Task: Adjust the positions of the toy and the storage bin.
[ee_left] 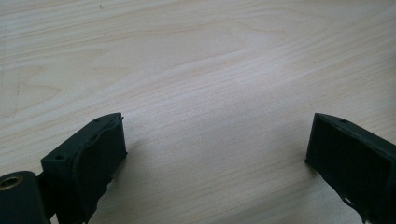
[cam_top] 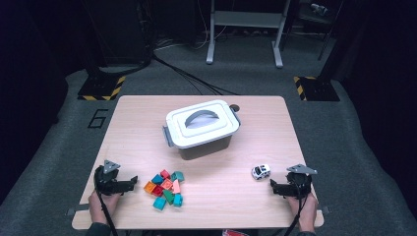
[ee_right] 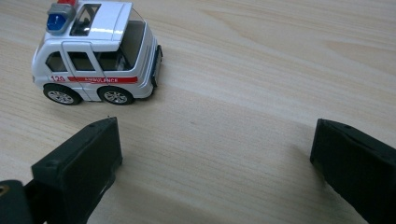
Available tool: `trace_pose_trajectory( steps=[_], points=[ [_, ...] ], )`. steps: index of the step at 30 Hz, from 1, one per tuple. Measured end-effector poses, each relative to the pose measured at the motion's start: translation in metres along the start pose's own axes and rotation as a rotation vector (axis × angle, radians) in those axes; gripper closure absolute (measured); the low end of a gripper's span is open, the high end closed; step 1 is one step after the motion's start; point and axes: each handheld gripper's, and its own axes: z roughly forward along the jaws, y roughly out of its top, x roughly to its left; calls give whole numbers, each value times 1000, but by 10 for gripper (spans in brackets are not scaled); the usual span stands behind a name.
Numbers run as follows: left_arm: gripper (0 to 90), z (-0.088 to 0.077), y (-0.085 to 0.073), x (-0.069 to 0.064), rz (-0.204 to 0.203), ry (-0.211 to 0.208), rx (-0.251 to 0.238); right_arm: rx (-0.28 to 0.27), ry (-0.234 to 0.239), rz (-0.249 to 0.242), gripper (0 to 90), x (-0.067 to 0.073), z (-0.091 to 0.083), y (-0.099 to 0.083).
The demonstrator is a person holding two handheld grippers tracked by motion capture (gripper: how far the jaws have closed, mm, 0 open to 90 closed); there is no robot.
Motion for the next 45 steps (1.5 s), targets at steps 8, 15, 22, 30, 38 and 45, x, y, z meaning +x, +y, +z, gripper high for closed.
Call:
trace_pose_trajectory(
  steps=[8, 15, 22, 30, 38, 45],
  points=[
    [51, 0, 0, 0, 2, -3, -1, 10, -2, 10, 20, 0, 0, 1],
    [58, -1, 0, 0, 6, -10, 1, -5, 0, 53, 16, 6, -7, 9],
    [62, -1, 0, 0, 7, -11, 0, -29, 36, 49, 0, 28, -16, 27],
    [63, -1, 0, 0, 8, -12, 0, -15, 63, -9, 0, 50, -4, 39],
    [64, -1, 0, 0, 8, -12, 0, 35, 57, -17, 8, 61, 17, 41],
    [64, 0, 0, 0, 5, -9, -6, 38, 33, -21, 186, 60, 24, 41]
  ],
)
